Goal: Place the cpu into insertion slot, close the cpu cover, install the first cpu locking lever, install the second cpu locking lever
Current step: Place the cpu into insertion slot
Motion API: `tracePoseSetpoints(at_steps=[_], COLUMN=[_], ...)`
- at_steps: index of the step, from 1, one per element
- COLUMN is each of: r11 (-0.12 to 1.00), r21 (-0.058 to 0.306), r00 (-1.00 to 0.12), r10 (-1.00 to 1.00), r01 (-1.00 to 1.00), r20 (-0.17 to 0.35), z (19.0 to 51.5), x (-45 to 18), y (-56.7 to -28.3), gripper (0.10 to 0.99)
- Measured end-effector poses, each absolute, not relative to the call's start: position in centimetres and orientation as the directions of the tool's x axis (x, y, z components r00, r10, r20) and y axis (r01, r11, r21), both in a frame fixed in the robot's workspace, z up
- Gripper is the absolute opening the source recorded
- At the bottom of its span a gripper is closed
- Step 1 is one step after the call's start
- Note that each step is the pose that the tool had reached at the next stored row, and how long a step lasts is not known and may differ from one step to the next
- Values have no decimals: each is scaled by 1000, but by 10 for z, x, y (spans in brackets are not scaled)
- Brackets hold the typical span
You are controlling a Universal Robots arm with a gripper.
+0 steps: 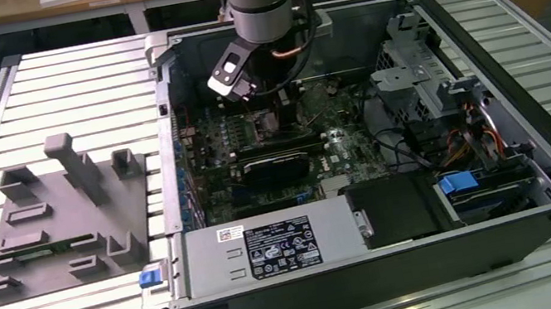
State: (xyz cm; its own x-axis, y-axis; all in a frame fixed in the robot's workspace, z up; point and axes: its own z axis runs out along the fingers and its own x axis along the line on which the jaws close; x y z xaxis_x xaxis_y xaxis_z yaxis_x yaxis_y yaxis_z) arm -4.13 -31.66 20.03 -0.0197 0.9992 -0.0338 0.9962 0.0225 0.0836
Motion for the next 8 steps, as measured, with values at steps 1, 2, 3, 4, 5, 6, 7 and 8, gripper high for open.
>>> tracePoseSetpoints(at_steps=[1,2,3,4,5,6,7,8], r11=[22,21,21,21,20,20,20,20], r21=[84,84,84,84,84,84,84,84], r00=[-19,-19,-18,-18,-18,-17,-17,-17], r10=[999,999,999,999,999,999,999,999], r01=[996,996,996,996,996,996,996,996], r20=[-34,-34,-34,-34,-34,-34,-34,-34], z=[200,200,199,199,199,198,198,197], x=[-41,-41,-41,-42,-42,-42,-42,-42], y=[-316,-316,-316,-316,-315,-315,-315,-315], gripper=[541,541,541,541,541,541,541,541])
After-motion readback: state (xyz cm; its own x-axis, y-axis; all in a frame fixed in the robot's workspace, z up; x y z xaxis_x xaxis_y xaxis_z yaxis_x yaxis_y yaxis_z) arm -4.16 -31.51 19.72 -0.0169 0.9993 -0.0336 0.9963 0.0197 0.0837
